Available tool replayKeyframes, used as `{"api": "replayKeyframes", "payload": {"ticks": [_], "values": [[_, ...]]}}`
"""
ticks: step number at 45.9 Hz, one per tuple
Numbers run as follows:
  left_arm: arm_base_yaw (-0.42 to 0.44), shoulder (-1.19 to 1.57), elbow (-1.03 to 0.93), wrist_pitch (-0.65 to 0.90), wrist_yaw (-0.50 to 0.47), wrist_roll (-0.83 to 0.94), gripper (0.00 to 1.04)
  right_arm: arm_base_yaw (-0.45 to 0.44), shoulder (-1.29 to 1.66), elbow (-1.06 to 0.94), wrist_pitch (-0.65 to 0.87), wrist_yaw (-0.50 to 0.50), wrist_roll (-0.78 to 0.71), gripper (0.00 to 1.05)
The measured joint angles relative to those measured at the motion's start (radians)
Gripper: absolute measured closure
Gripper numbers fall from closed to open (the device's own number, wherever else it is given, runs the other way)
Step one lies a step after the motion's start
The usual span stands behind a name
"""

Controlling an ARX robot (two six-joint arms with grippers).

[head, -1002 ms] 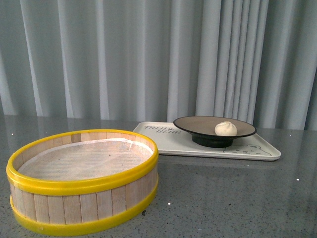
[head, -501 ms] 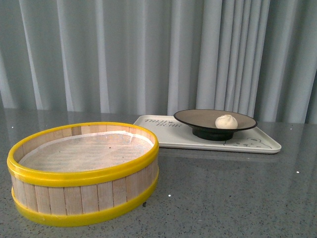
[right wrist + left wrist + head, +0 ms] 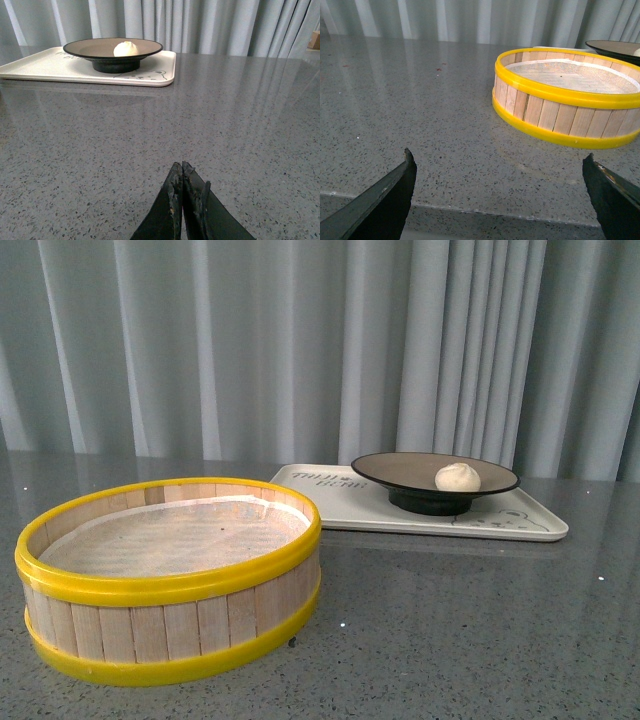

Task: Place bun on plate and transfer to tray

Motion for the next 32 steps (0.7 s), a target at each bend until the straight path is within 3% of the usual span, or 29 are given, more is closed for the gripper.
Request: {"api": "replayKeyframes", "payload": {"ticks": [32], "values": [[0.000, 0.000, 0.000, 0.000, 0.000, 0.000, 0.07, 0.000, -0.322, 0.000, -0.313, 0.000, 0.000, 1.03]]}}
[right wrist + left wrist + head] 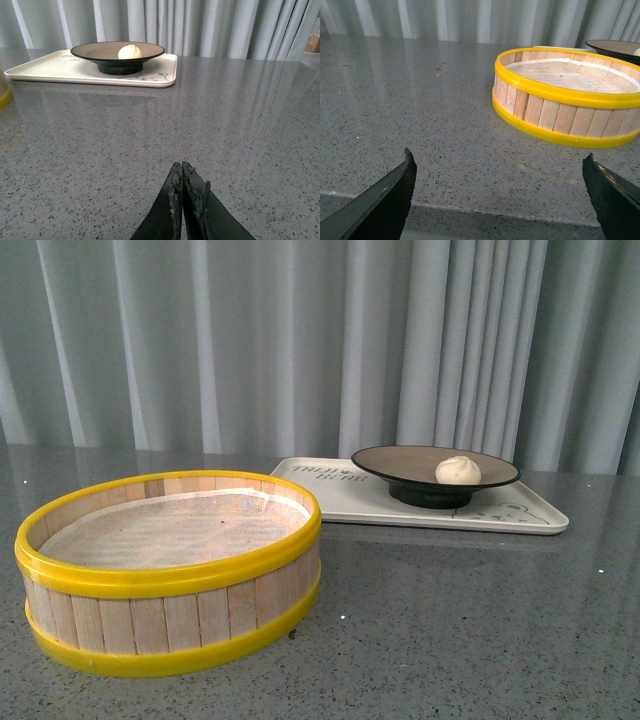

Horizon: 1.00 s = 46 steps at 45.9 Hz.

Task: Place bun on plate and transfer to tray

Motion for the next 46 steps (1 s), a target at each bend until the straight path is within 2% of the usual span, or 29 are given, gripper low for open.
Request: {"api": "replayKeyframes", "payload": {"ticks": [5, 9, 19, 30, 41, 42, 46], "values": [[0.000, 0.000, 0.000, 0.000, 0.000, 0.000, 0.07, 0.000, -0.034, 0.000, -0.034, 0.000, 0.000, 1.03], [0.000, 0.000, 0.000, 0.000, 0.000, 0.000, 0.07, 0.000, -0.158, 0.000, -0.195, -0.002, 0.000, 1.03], [0.000, 0.000, 0.000, 0.000, 0.000, 0.000, 0.07, 0.000, -0.202, 0.000, -0.208, -0.002, 0.000, 1.03], [0.000, 0.000, 0.000, 0.000, 0.000, 0.000, 0.07, 0.000, -0.202, 0.000, -0.208, -0.002, 0.000, 0.58], [0.000, 0.000, 0.000, 0.000, 0.000, 0.000, 0.07, 0.000, -0.202, 0.000, -0.208, -0.002, 0.000, 0.09], [0.000, 0.000, 0.000, 0.000, 0.000, 0.000, 0.07, 0.000, -0.202, 0.000, -0.208, -0.002, 0.000, 0.06], [0.000, 0.000, 0.000, 0.000, 0.000, 0.000, 0.07, 0.000, -0.202, 0.000, -0.208, -0.002, 0.000, 0.09]]}}
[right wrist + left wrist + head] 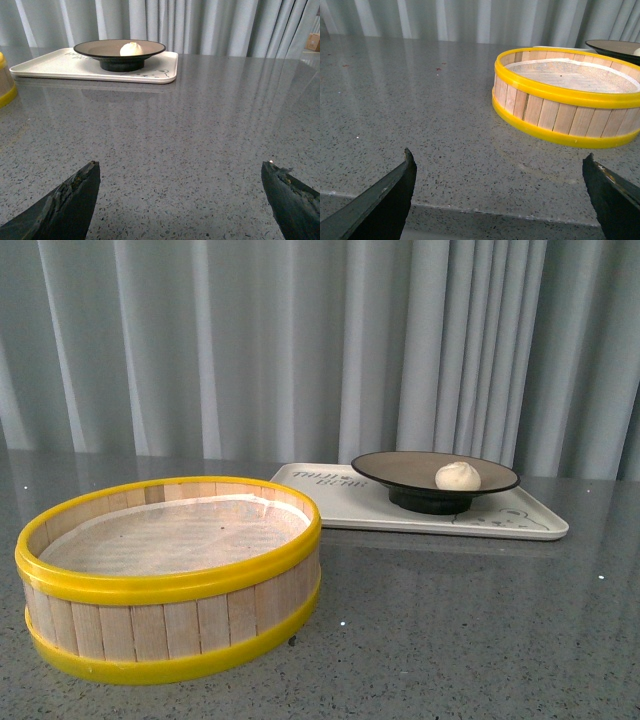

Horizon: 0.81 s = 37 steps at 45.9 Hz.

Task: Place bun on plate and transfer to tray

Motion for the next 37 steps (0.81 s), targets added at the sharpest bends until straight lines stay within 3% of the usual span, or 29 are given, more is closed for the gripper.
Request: {"api": "replayKeyframes", "payload": {"ticks": [37], "values": [[0.000, 0.000, 0.000, 0.000, 0.000, 0.000, 0.07, 0.000, 0.000, 0.000, 0.000, 0.000, 0.000, 0.08]]}}
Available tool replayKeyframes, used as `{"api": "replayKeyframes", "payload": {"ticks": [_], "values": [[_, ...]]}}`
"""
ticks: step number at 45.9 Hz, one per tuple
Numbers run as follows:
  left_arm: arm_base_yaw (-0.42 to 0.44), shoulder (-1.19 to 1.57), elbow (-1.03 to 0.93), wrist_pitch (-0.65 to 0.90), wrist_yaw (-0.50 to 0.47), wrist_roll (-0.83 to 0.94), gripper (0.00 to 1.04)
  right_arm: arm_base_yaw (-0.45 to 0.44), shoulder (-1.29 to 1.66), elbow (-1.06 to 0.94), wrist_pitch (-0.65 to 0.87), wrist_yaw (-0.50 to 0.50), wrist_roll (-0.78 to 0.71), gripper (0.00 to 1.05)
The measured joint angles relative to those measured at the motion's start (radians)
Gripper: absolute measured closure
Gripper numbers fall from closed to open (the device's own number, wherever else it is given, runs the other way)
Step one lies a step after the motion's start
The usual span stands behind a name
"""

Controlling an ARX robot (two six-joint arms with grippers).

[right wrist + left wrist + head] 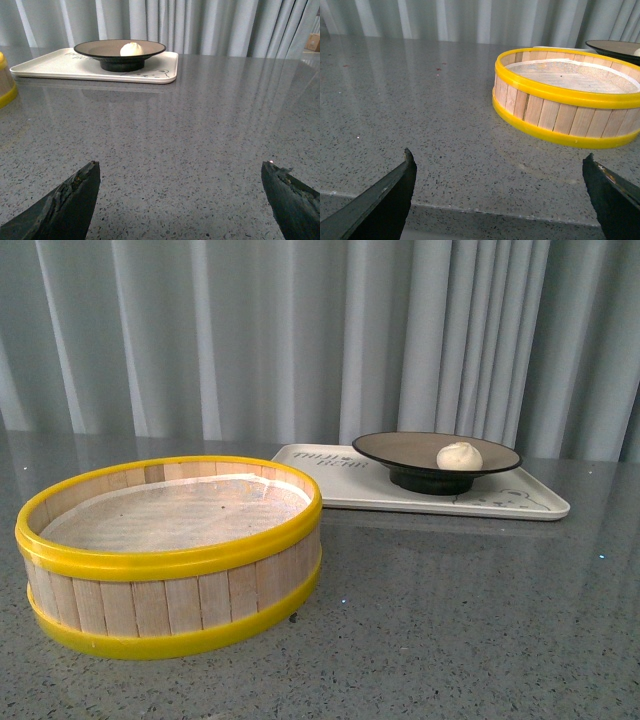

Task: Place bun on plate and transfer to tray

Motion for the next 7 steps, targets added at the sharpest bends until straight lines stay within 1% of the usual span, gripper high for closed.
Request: {"api": "replayKeyframes", "payload": {"ticks": [7], "values": [[0.000, 0.000, 0.000, 0.000, 0.000, 0.000, 0.07, 0.000, 0.000, 0.000, 0.000, 0.000, 0.000, 0.08]]}}
